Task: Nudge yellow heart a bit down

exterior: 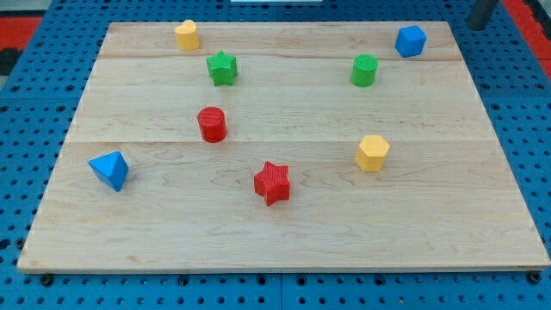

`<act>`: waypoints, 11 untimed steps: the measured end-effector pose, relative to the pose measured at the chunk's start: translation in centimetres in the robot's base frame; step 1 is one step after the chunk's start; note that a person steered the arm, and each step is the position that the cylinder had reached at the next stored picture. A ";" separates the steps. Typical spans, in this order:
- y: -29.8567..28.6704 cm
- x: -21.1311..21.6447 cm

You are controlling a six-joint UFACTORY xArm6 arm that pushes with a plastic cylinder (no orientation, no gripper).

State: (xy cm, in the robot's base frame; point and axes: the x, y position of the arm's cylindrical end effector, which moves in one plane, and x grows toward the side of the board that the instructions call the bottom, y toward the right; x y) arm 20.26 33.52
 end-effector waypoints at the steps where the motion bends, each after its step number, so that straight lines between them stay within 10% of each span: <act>1: -0.1 0.0; 6: -3.7 -1.2; 11: -22.1 -0.9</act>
State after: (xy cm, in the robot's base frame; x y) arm 19.31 11.47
